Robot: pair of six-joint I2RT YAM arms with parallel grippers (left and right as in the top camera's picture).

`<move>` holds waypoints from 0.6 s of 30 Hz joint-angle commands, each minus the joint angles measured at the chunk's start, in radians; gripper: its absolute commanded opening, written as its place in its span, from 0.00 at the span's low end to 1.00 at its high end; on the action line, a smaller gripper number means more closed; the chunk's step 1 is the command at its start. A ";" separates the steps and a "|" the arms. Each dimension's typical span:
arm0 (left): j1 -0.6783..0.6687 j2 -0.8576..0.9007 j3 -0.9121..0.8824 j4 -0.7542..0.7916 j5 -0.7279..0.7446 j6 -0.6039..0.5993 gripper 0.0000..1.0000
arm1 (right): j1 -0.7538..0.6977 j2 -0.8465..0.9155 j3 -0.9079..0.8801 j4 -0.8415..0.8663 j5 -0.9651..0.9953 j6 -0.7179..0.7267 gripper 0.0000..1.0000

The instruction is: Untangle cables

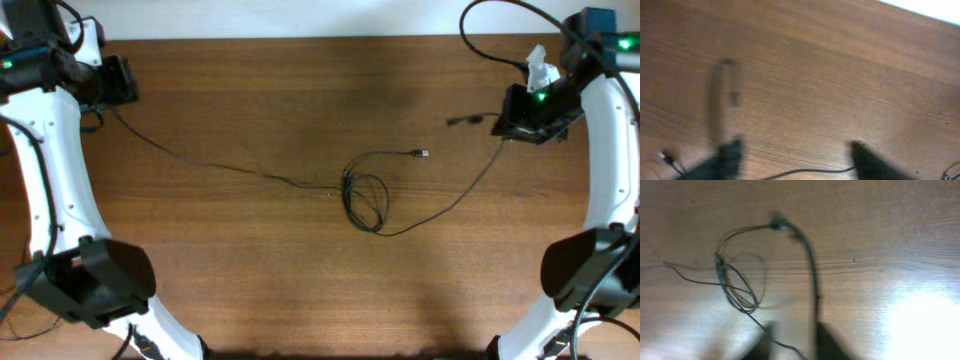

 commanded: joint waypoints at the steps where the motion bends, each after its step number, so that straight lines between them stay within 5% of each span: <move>1: -0.005 0.047 -0.003 0.014 -0.037 0.011 0.99 | 0.002 0.003 0.000 0.009 0.067 0.024 0.65; 5: -0.009 0.036 0.059 -0.015 -0.030 0.013 0.99 | 0.023 -0.023 0.043 -0.002 0.048 0.037 0.68; 8: -0.045 0.019 0.094 -0.083 0.307 0.274 1.00 | 0.072 -0.034 0.073 -0.035 0.049 -0.008 0.68; 13: -0.098 0.063 0.093 -0.296 0.378 0.564 0.99 | 0.117 -0.034 0.072 -0.052 0.045 -0.007 0.68; 15: -0.120 0.095 0.092 -0.340 0.604 0.516 0.77 | 0.123 -0.034 0.071 -0.051 0.049 -0.007 0.68; 18: -0.235 0.118 0.077 -0.386 0.575 0.495 0.58 | 0.111 -0.032 0.071 -0.047 0.051 -0.003 0.74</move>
